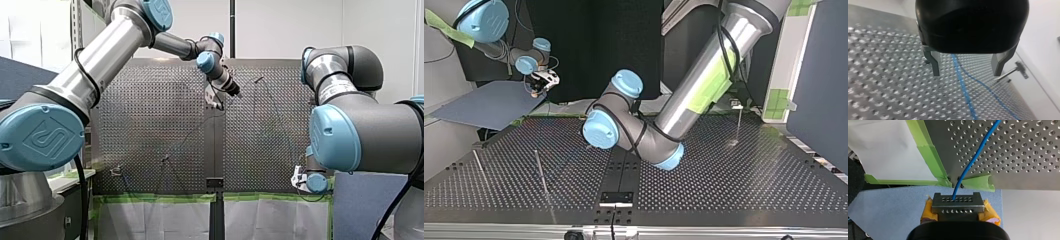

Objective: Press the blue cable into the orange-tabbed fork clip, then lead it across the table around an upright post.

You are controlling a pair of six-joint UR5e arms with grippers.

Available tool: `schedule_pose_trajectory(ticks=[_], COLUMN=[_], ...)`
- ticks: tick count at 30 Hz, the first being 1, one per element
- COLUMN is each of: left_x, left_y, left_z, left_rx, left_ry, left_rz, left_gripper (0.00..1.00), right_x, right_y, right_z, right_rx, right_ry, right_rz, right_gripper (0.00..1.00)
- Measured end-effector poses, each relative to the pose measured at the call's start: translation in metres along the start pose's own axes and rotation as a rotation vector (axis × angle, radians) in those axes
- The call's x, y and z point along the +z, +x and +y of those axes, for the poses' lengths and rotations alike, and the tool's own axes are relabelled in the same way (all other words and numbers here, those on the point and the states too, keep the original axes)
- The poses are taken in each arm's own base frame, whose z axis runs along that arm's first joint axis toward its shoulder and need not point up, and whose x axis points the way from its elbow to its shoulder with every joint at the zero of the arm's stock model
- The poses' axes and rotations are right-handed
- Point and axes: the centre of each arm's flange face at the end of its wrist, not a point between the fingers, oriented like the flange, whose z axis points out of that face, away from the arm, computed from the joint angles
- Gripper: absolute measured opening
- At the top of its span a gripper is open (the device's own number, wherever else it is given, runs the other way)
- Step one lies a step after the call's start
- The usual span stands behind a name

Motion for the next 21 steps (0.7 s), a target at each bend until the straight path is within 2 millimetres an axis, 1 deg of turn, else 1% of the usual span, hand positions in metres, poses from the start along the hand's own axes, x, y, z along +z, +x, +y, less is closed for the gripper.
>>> schedule_pose_trajectory(ticks=[5, 9, 17, 21], left_x=[-0.015, -0.033, -0.058, -0.073], left_y=[0.008, 0.010, -0.005, -0.014], left_z=[-0.016, -0.032, -0.039, -0.042], left_rx=[0.031, 0.053, 0.111, 0.154], left_ry=[0.003, 0.016, 0.046, 0.055], left_rz=[0.009, -0.004, -0.063, -0.123], left_gripper=[1.00, 1.00, 1.00, 1.00], right_x=[0.000, 0.000, 0.000, 0.000], right_y=[0.000, 0.000, 0.000, -0.001], right_z=[-0.001, -0.001, -0.002, -0.003], right_rx=[0.000, 0.000, 0.000, -0.001], right_ry=[0.004, 0.005, 0.015, 0.022], right_rz=[0.000, -0.001, -0.004, -0.006], right_gripper=[0.00, 0.00, 0.00, 0.00])
